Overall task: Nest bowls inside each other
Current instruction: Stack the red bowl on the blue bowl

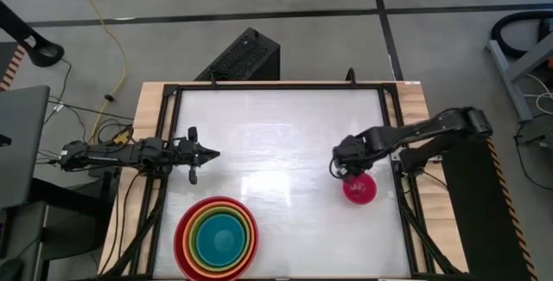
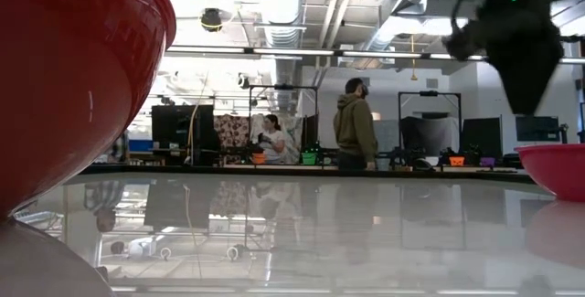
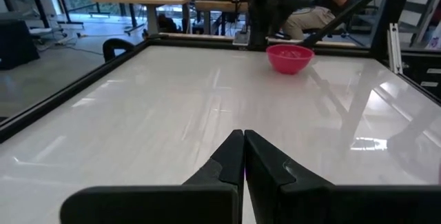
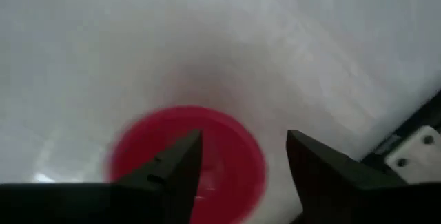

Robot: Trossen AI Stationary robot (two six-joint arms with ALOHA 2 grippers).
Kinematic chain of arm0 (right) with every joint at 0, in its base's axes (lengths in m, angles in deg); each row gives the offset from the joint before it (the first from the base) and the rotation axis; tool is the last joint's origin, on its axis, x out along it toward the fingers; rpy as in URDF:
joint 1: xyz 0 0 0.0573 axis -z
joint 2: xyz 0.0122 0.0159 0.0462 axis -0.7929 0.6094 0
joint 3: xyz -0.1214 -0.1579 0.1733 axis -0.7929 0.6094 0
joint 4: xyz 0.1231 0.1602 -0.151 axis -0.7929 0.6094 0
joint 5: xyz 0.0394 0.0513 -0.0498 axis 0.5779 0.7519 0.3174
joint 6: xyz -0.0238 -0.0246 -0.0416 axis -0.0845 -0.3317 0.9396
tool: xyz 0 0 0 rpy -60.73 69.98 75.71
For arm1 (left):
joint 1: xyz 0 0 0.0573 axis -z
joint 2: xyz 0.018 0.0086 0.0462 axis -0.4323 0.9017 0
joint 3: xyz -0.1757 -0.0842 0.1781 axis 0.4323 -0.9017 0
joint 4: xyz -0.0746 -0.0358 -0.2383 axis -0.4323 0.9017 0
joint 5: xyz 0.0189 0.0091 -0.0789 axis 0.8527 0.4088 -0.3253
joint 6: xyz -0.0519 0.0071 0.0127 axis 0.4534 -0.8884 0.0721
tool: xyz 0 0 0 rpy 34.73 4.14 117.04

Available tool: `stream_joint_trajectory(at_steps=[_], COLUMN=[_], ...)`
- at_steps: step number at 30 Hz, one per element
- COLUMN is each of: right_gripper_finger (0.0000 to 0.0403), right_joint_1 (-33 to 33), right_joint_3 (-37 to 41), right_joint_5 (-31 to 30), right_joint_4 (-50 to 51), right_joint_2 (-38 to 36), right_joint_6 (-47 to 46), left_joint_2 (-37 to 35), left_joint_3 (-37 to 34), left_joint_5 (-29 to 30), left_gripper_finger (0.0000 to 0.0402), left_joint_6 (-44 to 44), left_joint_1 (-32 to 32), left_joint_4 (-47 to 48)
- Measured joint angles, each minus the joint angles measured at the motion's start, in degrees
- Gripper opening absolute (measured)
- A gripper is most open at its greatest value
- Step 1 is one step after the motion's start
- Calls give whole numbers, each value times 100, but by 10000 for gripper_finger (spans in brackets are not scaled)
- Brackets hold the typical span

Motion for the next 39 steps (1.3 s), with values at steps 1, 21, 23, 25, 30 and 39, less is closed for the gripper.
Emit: stream_joint_trajectory(at_steps=[1,21,23,25,30,39], right_gripper_finger=[240,242,224,190,57,20], right_joint_1=[1,117,115,113,170,331], right_joint_3=[118,1629,1667,1668,1664,1100], right_joint_5=[4,961,994,1034,1341,1458], right_joint_4=[30,-1050,-1305,-1511,-1591,-1231], right_joint_2=[23,-4,-4,-5,-9,-31], right_joint_6=[92,766,827,913,978,810], left_joint_2=[2,2,2,2,2,4], left_joint_3=[0,0,0,0,0,0], left_joint_5=[4,96,96,97,98,96], left_gripper_finger=[0,0,0,0,0,0], left_joint_6=[0,-2,-2,-2,-4,0], left_joint_1=[0,0,0,0,0,1], left_joint_4=[0,-13,-13,-13,-13,-13])
